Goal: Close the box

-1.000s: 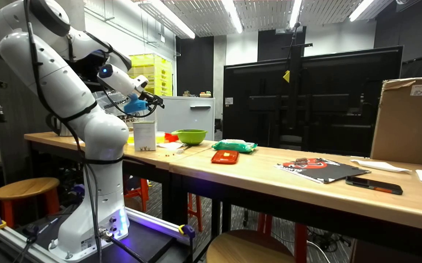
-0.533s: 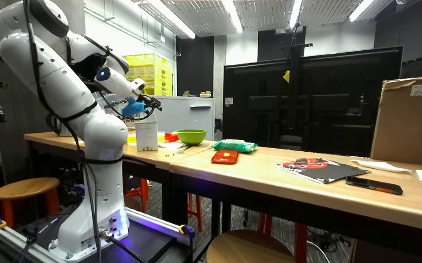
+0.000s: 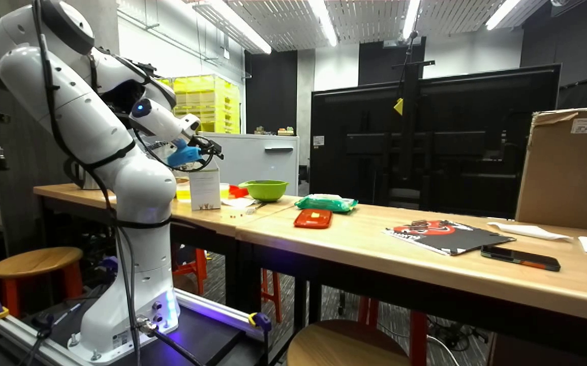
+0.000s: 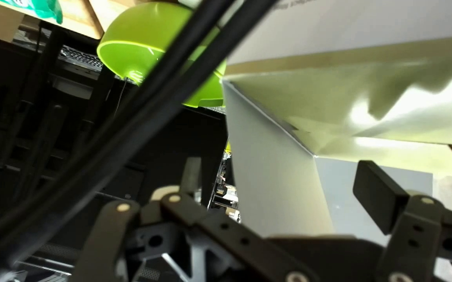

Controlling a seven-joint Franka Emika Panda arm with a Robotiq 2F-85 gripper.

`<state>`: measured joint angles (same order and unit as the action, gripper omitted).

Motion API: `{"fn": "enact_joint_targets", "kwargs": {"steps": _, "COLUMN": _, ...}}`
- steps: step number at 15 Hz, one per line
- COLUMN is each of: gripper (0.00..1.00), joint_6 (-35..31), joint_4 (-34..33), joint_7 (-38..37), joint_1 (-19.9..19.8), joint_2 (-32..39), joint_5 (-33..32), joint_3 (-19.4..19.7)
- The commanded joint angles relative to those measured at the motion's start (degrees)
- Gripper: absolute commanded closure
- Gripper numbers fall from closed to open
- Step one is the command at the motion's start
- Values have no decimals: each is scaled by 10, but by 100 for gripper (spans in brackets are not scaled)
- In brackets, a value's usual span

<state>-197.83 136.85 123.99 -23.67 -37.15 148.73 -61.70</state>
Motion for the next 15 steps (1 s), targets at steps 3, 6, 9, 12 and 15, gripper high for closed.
{"fn": "enact_joint_targets", "kwargs": {"steps": 3, "gripper": 0, "joint_6": 0, "joint_4": 7, "joint_7": 8, "joint_1": -17, "joint_2": -21, "joint_5": 12, "joint_3": -25}}
{"fn": "enact_joint_targets", "kwargs": {"steps": 6, "gripper": 0, "joint_6": 0, "joint_4": 10, "joint_7": 9, "joint_1": -19, "joint_2": -19, "joint_5": 12, "joint_3": -33}}
{"fn": "enact_joint_targets", "kwargs": {"steps": 9, "gripper": 0, "joint_6": 0, "joint_4": 20, "joint_7": -4, "joint_1": -25, "joint_2": -30, "joint_5": 12, "joint_3": -44}}
{"fn": "enact_joint_targets", "kwargs": {"steps": 12, "gripper": 0, "joint_6": 0, "joint_4": 26, "joint_7": -17, "joint_1": -33, "joint_2": -45, "joint_5": 11, "joint_3": -51}}
{"fn": "enact_joint_targets", "kwargs": {"steps": 15, "gripper": 0, "joint_6": 0, "joint_4": 29, "joint_7": -17, "joint_1": -36, "joint_2": -55, "joint_5": 11, "joint_3": -50}}
